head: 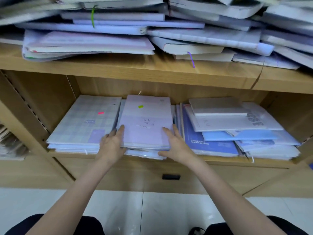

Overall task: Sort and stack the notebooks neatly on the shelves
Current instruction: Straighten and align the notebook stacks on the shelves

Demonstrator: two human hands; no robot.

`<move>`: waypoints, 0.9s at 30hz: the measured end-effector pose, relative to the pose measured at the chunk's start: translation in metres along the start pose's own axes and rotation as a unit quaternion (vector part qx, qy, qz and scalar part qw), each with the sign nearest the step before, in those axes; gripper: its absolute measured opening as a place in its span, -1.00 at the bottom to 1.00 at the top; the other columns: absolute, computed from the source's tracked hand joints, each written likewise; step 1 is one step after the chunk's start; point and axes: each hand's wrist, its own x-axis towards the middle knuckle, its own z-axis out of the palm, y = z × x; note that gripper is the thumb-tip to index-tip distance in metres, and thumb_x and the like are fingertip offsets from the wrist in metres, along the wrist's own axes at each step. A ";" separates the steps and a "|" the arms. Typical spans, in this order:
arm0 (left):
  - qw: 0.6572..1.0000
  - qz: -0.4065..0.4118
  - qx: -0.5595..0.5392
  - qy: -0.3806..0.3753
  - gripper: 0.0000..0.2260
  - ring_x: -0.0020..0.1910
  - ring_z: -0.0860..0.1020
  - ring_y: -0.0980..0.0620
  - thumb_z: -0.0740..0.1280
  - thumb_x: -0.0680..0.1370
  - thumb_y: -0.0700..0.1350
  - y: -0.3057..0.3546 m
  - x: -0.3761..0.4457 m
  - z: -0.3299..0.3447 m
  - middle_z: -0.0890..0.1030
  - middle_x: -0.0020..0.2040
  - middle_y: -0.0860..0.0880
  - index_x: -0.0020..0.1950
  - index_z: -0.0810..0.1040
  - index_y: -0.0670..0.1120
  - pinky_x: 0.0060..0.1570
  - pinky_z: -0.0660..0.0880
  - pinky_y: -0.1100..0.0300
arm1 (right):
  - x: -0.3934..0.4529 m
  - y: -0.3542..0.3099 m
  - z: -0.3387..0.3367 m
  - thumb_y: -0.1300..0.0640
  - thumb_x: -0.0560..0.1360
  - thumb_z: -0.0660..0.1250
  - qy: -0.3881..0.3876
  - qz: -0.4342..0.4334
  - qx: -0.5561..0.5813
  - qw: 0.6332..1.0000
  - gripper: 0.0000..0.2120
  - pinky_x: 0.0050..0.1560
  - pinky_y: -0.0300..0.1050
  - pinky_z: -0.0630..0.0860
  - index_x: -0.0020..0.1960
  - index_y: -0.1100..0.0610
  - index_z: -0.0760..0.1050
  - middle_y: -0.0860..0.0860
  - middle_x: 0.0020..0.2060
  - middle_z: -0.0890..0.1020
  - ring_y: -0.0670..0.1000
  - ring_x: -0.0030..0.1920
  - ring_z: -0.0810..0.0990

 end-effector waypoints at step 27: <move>0.992 0.112 0.039 -0.052 -0.52 0.49 0.07 -0.13 0.21 0.55 0.10 0.103 0.012 0.008 0.15 0.52 -0.05 0.46 0.26 0.08 0.41 0.06 -0.14 | -0.078 0.137 -0.098 0.30 0.26 0.38 0.236 -0.130 -0.300 0.915 -0.55 0.11 0.34 0.42 0.14 0.13 0.60 0.23 0.21 0.54 0.38 0.16 0.49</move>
